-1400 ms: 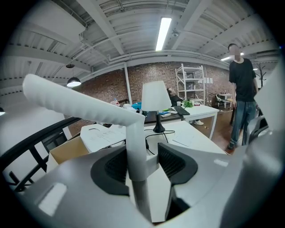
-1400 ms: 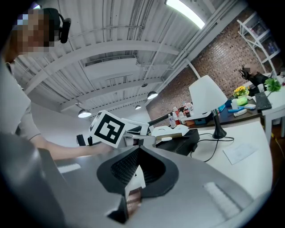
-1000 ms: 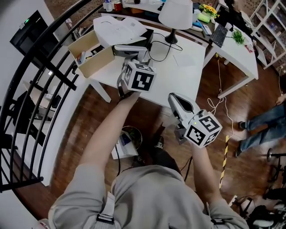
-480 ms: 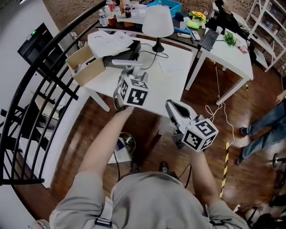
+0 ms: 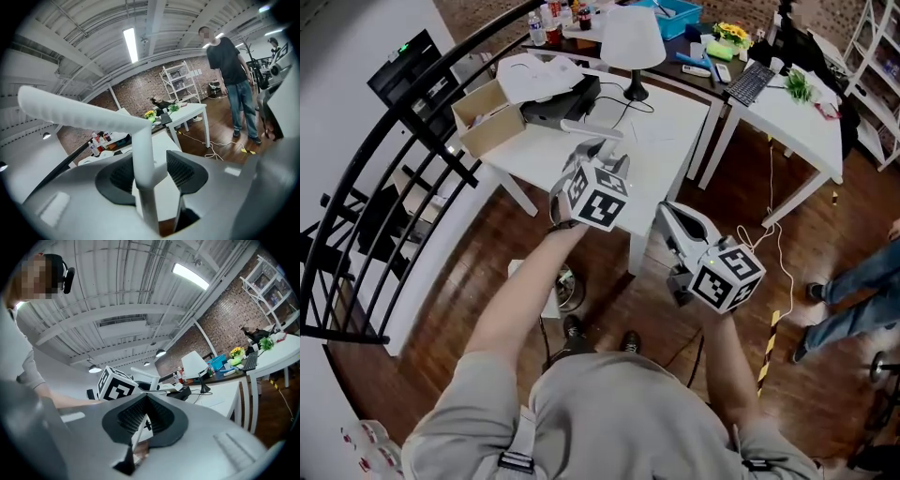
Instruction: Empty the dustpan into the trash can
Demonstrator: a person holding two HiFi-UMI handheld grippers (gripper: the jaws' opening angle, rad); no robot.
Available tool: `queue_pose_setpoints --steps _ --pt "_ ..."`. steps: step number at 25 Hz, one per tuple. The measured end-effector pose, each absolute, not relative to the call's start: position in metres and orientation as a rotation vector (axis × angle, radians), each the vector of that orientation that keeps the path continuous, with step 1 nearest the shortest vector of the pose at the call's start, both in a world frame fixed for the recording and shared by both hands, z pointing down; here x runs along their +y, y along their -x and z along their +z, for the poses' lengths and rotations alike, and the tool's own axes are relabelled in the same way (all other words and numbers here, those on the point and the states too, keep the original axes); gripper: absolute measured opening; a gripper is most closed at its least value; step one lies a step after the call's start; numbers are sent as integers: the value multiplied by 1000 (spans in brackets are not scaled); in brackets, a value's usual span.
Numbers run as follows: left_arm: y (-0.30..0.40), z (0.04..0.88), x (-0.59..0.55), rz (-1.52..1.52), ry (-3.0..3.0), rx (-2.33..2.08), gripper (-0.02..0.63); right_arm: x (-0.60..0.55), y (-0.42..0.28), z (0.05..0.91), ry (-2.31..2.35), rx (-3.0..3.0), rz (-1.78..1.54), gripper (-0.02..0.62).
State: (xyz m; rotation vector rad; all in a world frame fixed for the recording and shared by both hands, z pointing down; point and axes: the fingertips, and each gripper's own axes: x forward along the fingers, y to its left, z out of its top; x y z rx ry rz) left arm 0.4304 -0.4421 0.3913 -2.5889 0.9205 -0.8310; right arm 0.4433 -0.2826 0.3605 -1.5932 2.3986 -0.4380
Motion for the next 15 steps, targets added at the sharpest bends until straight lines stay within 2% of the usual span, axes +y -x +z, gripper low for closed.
queue_pose_setpoints --steps 9,15 --pt "-467 404 -398 -856 2497 908 201 -277 -460 364 1540 2353 -471 0" --pt "-453 400 -400 -858 2513 925 201 -272 -465 362 1513 2345 -478 0"
